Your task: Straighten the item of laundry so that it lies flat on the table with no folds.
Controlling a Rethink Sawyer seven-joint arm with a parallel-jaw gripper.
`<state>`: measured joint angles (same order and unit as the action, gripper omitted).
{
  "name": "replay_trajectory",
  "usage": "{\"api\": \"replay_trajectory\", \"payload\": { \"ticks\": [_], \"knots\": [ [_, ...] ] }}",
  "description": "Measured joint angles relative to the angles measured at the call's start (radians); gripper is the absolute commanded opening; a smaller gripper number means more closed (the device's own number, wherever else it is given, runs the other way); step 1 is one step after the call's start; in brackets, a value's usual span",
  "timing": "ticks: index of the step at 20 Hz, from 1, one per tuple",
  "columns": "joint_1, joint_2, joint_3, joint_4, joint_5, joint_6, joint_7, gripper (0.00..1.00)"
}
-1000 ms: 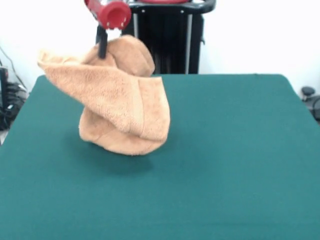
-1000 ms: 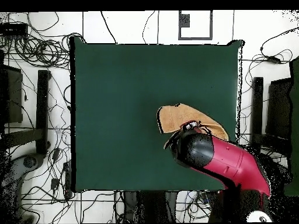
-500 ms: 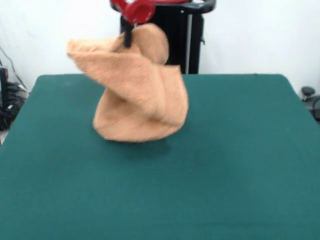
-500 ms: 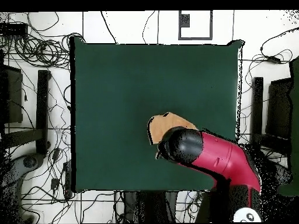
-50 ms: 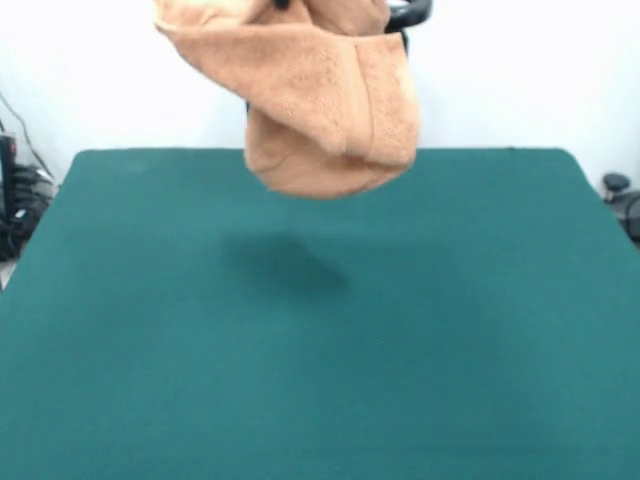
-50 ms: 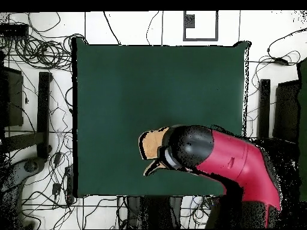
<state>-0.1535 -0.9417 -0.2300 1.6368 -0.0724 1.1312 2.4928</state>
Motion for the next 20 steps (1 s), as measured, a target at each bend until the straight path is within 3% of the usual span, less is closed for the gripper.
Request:
{"api": "replay_trajectory", "payload": {
  "ticks": [7, 10, 11, 20],
  "knots": [
    [-0.039, -0.017, 0.000, -0.026, -0.001, -0.011, 0.000, 0.00],
    [-0.064, -0.008, 0.003, -0.010, 0.000, -0.093, 0.000, 0.00],
    [-0.087, 0.002, 0.010, 0.013, -0.001, -0.194, 0.000, 0.00],
    [-0.156, 0.092, 0.046, 0.117, -0.005, -0.614, 0.000, 0.00]
  ]
}}
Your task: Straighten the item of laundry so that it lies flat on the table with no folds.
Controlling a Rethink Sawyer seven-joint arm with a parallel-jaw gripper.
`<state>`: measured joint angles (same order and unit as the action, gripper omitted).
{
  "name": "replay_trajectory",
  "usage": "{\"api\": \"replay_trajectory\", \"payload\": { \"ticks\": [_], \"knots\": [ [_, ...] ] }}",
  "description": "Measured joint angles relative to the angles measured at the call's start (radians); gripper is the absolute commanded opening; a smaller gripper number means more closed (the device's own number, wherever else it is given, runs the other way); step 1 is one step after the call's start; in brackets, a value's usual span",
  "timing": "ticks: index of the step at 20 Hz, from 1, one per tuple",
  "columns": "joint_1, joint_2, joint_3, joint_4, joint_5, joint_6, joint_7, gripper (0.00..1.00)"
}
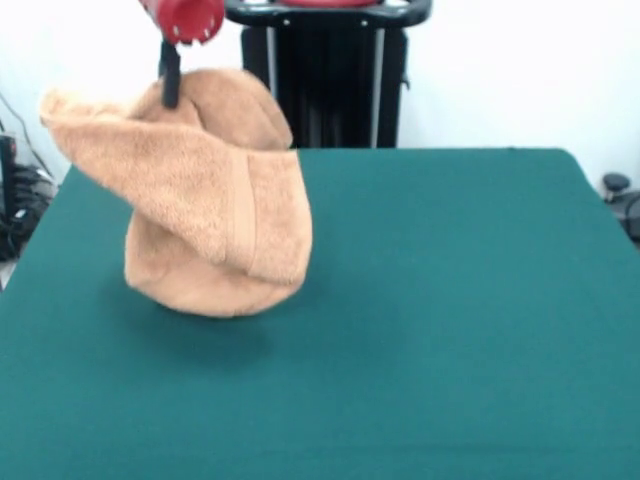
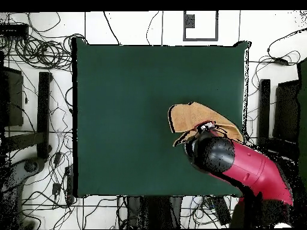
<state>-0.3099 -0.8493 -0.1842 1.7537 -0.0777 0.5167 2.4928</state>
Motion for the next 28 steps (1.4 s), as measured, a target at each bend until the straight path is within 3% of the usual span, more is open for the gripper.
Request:
{"api": "replay_trajectory", "payload": {
  "ticks": [11, 19, 28],
  "knots": [
    [0.024, 0.077, 0.022, 0.029, -0.002, -0.030, 0.000, 0.00],
    [0.129, 0.041, 0.017, -0.001, 0.003, 0.148, 0.000, 0.00],
    [0.191, -0.003, 0.006, -0.040, 0.028, 0.243, 0.000, 0.00]
  ]
}}
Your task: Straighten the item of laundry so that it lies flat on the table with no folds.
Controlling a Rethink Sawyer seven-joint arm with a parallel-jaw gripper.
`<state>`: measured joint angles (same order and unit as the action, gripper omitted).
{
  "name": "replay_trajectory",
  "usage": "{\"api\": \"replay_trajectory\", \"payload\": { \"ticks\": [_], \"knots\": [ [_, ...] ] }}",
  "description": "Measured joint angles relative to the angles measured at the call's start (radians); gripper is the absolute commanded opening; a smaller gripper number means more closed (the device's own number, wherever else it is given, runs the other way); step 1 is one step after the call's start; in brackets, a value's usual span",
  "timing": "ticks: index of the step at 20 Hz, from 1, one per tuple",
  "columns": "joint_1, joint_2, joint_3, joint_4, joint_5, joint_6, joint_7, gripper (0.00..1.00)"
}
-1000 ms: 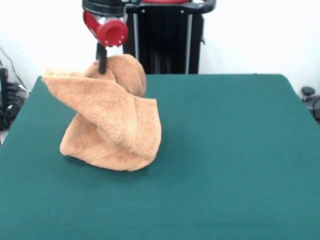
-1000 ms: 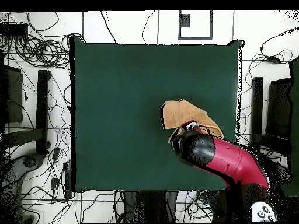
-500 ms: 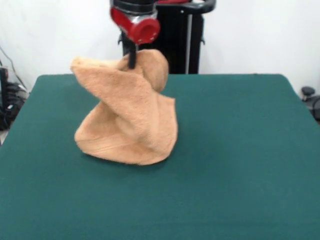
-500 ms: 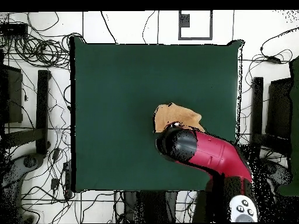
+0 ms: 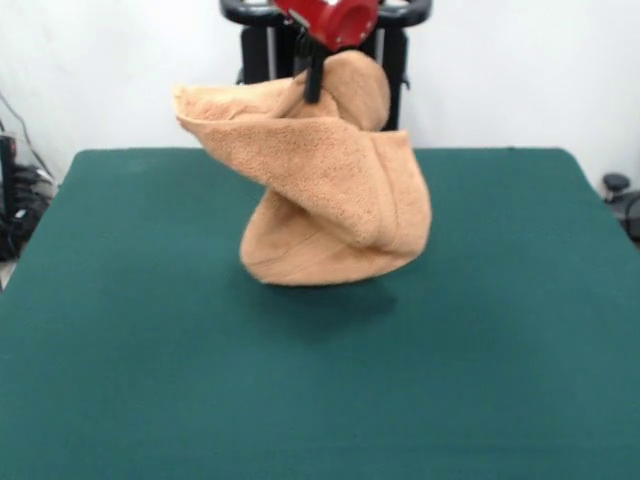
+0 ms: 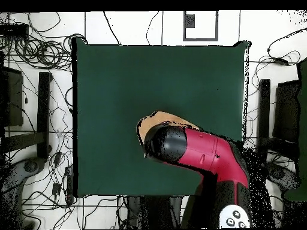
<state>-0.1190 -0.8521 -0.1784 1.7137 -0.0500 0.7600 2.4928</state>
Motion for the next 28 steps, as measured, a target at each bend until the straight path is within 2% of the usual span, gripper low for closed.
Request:
{"api": "replay_trajectory", "payload": {
  "ticks": [14, 25, 28],
  "knots": [
    [-0.026, 0.005, -0.003, -0.093, 0.015, 0.032, 0.000, 0.00],
    [-0.060, 0.049, -0.003, -0.313, 0.017, 0.304, 0.000, 0.00],
    [-0.053, 0.055, -0.003, -0.345, 0.021, 0.333, 0.000, 0.00]
  ]
}}
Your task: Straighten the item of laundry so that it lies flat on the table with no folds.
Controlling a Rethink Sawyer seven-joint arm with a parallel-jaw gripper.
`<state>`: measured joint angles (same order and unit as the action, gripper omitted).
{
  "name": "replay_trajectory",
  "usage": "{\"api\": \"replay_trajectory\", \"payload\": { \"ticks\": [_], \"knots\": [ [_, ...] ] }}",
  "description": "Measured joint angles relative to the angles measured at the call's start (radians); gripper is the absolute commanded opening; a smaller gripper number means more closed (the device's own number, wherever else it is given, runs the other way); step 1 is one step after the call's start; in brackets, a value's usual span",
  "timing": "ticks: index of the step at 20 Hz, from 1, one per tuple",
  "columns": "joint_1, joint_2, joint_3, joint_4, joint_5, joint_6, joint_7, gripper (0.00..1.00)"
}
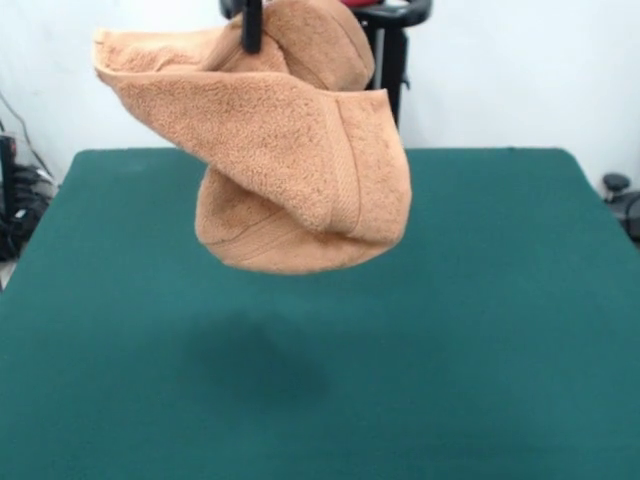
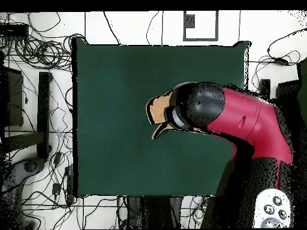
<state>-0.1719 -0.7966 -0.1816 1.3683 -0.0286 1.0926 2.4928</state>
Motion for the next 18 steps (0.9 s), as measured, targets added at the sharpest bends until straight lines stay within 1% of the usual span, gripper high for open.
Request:
{"api": "replay_trajectory", "payload": {
  "ticks": [3, 10, 11, 14, 15, 18],
  "knots": [
    [0.013, 0.003, 0.000, -0.030, 0.007, 0.017, 0.000, 0.00],
    [0.030, 0.003, -0.002, -0.025, 0.016, 0.013, 0.000, 0.00],
    [0.033, 0.003, -0.002, -0.015, 0.016, -0.002, 0.000, 0.00],
    [0.034, 0.005, -0.002, 0.017, 0.018, -0.067, 0.000, 0.00],
    [0.033, 0.009, -0.002, 0.035, 0.018, -0.110, 0.000, 0.00],
    [0.025, 0.035, -0.002, 0.102, 0.018, -0.296, 0.000, 0.00]
  ]
}}
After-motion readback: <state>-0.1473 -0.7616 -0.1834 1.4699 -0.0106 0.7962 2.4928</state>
